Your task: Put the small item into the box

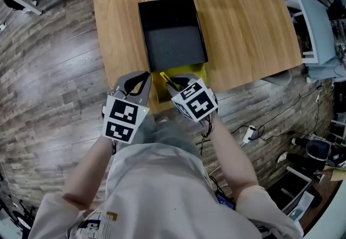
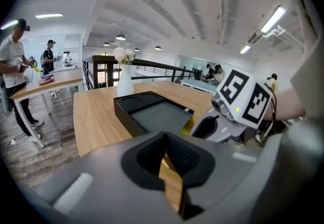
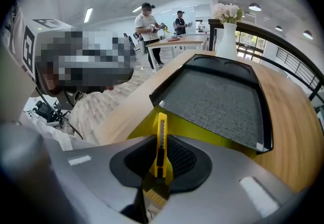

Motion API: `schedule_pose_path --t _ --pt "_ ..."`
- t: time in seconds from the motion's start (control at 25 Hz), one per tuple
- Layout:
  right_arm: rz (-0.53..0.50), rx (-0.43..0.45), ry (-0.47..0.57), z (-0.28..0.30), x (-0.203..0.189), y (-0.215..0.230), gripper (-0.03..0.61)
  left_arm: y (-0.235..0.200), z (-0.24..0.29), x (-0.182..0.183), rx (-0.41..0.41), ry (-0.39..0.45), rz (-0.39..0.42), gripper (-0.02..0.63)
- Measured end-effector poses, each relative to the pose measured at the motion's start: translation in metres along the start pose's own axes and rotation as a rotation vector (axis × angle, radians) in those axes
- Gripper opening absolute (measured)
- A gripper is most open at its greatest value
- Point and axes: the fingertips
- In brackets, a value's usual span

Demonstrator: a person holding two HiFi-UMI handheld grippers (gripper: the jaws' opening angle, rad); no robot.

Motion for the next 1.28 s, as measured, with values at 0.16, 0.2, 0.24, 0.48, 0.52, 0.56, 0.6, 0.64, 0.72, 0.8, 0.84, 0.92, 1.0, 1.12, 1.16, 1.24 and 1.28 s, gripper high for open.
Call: schedule_pose_path --t 0.16,0.2,0.24,0.48,0.52,0.56,0.6,0.64,0.72,0.8,0.84,0.92,1.0,1.12,1.16,1.24,1.28 --pt "-0.038 -0.015 -0.085 0.018 -0.008 0.0 0.064 -0.006 0.006 -0.014 -0.012 -0.028 -0.01 0.003" --pt "-0.047 -0.021 -0.1 0.021 -0.009 0.0 0.064 -0.008 0.008 -0.019 -0.014 -0.038 -0.012 0.003" --pt "-0.052 -0.024 -0.111 0.025 -0.009 0.0 0.064 -0.01 0.009 -0.023 -0.015 -0.047 -0.014 0.003" --pt "-0.103 -0.022 -0.185 0.036 -0.018 -0.001 0.064 -0.014 0.011 -0.031 -0.023 -0.067 -0.033 0.003" --pt "-0.111 -0.022 -0.185 0.038 -0.017 -0.002 0.064 -0.016 0.01 -0.032 -0.026 -0.072 -0.031 0.003" --pt "-0.114 -0.024 -0.186 0.041 -0.016 -0.003 0.064 -0.017 0.009 -0.034 -0.031 -0.079 -0.027 0.003" --pt "-0.114 -0.026 -0.19 0.042 -0.016 -0.004 0.064 -0.018 0.008 -0.036 -0.036 -0.085 -0.024 0.003" --pt "-0.112 -0.027 -0.195 0.043 -0.015 -0.005 0.064 -0.019 0.007 -0.037 -0.041 -0.089 -0.023 0.003" --pt "-0.105 -0.026 -0.202 0.044 -0.016 -0.006 0.064 -0.018 0.006 -0.038 -0.049 -0.093 -0.021 0.003" --pt "-0.099 -0.031 -0.203 0.043 -0.016 -0.004 0.067 -0.015 0.006 -0.037 -0.054 -0.095 -0.018 0.003" --pt "-0.094 -0.038 -0.199 0.041 -0.016 -0.004 0.069 -0.014 0.006 -0.036 -0.057 -0.096 -0.016 0.003" --pt "-0.078 -0.051 -0.184 0.037 -0.015 -0.003 0.082 -0.01 0.005 -0.034 -0.067 -0.098 -0.011 0.003" --pt "-0.065 -0.059 -0.166 0.032 -0.012 -0.004 0.101 -0.007 0.001 -0.031 -0.078 -0.098 -0.007 0.003" --pt "-0.07 -0.09 -0.127 0.016 -0.001 -0.006 0.097 -0.006 -0.007 -0.025 -0.082 -0.092 0.005 0.003" --pt "-0.075 -0.108 -0.112 0.008 0.004 -0.006 0.094 -0.006 -0.01 -0.022 -0.085 -0.088 0.009 0.003" --pt "-0.067 -0.146 -0.076 -0.012 0.016 -0.005 0.085 -0.007 -0.016 -0.015 -0.092 -0.08 0.016 0.003" --pt "-0.049 -0.159 -0.054 -0.022 0.021 -0.004 0.076 -0.007 -0.019 -0.01 -0.093 -0.076 0.019 0.003"
Point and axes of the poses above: the fingertips, and each gripper's own axes: z forward along the fingers, y to its right, x out of its top, and after that the axes turned 4 degrees about -x, right-handed
